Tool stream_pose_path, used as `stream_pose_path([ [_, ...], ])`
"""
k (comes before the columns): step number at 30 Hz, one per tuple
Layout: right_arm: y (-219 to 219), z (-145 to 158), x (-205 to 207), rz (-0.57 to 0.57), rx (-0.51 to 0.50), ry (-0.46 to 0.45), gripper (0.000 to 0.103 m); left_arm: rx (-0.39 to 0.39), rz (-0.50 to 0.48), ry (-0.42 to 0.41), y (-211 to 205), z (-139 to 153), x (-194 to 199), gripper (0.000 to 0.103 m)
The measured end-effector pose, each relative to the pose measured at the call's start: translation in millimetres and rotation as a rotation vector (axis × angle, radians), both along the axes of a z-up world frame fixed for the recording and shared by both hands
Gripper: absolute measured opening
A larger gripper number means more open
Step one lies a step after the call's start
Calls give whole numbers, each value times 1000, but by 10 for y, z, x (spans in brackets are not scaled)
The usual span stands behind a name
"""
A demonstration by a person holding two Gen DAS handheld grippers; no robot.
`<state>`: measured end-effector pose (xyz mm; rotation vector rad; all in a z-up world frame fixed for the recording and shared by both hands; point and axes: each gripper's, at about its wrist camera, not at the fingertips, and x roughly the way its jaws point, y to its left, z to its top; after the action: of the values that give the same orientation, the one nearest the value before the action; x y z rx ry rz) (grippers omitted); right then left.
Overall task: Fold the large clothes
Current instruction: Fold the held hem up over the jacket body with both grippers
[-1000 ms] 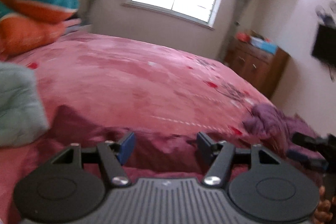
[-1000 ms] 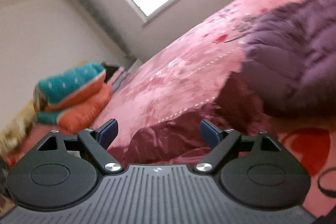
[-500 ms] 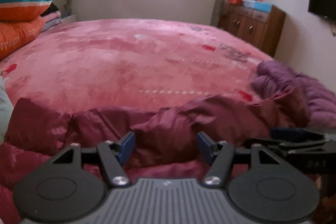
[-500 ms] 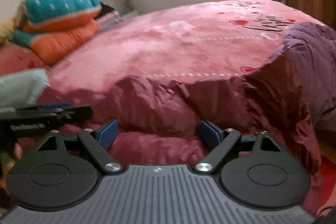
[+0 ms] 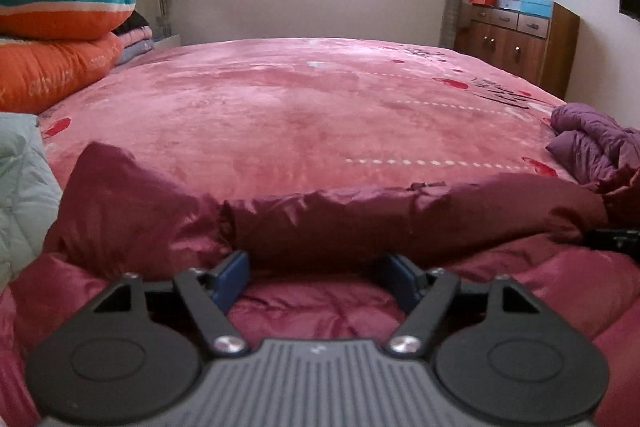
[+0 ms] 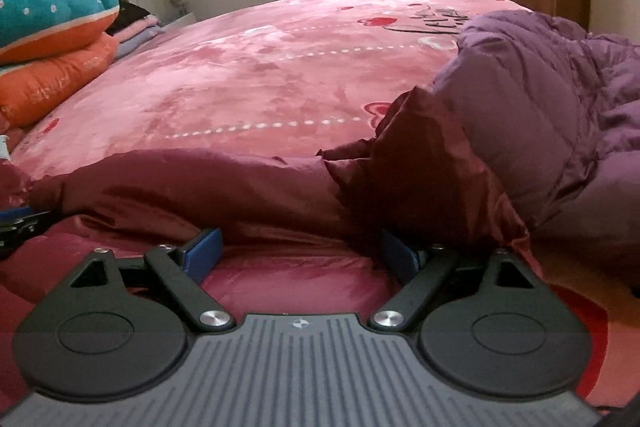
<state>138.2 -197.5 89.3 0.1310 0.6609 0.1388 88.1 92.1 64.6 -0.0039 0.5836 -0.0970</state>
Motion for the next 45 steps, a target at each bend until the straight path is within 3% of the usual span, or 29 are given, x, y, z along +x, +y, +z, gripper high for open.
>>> stream_pose_path([
  [14,39,-138,75,-16,-28,-7,103,-37,9,-12,13,-317,163,84],
  [31,113,-203,25,-19,-86,-35,103,-12,15,6,-14,-405,249,88],
  [39,97,-113,-18,-19,-79,-31,103,27,34,3,-58,-270,205,88],
  [41,80,-53,-60,-21,-74,-33,103,58,46,-27,-105,-163,102,88],
  [45,30,178,-276,-37,-69,-76,103,21,-13,-118,-295,157,-254,88],
])
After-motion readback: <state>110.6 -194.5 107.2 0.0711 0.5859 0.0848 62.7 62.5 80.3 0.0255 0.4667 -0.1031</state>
